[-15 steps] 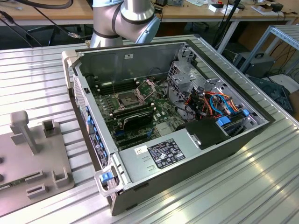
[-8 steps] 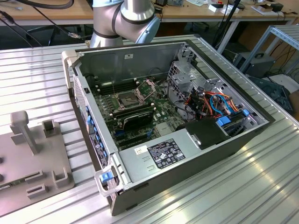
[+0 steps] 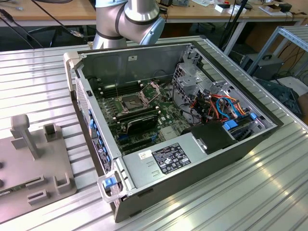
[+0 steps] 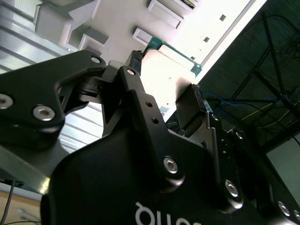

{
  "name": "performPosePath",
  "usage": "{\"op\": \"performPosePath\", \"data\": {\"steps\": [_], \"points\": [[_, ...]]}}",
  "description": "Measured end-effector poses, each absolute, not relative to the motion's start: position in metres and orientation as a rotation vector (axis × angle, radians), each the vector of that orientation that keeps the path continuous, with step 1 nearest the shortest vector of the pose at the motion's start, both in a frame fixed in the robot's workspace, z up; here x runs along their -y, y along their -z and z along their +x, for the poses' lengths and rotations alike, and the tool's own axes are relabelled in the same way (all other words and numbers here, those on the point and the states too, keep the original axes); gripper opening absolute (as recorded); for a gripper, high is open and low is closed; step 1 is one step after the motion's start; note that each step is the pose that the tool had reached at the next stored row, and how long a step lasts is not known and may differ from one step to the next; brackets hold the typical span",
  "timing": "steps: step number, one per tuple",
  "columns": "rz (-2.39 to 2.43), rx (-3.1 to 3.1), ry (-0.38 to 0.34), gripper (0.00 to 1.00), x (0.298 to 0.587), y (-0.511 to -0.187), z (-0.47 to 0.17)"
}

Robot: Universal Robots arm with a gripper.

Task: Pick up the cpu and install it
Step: 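Pick up the cpu and move it towards the insertion slot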

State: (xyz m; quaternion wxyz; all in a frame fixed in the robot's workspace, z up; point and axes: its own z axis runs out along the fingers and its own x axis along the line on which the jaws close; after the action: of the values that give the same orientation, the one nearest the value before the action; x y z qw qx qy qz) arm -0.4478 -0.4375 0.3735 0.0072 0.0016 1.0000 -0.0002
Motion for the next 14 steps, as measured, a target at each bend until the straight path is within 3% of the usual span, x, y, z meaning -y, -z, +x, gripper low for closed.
{"op": "performPosePath", "data": {"steps": [14], "points": [[0.005, -3.127, 0.001, 0.55, 0.4375, -0.3745, -0.4465]]}}
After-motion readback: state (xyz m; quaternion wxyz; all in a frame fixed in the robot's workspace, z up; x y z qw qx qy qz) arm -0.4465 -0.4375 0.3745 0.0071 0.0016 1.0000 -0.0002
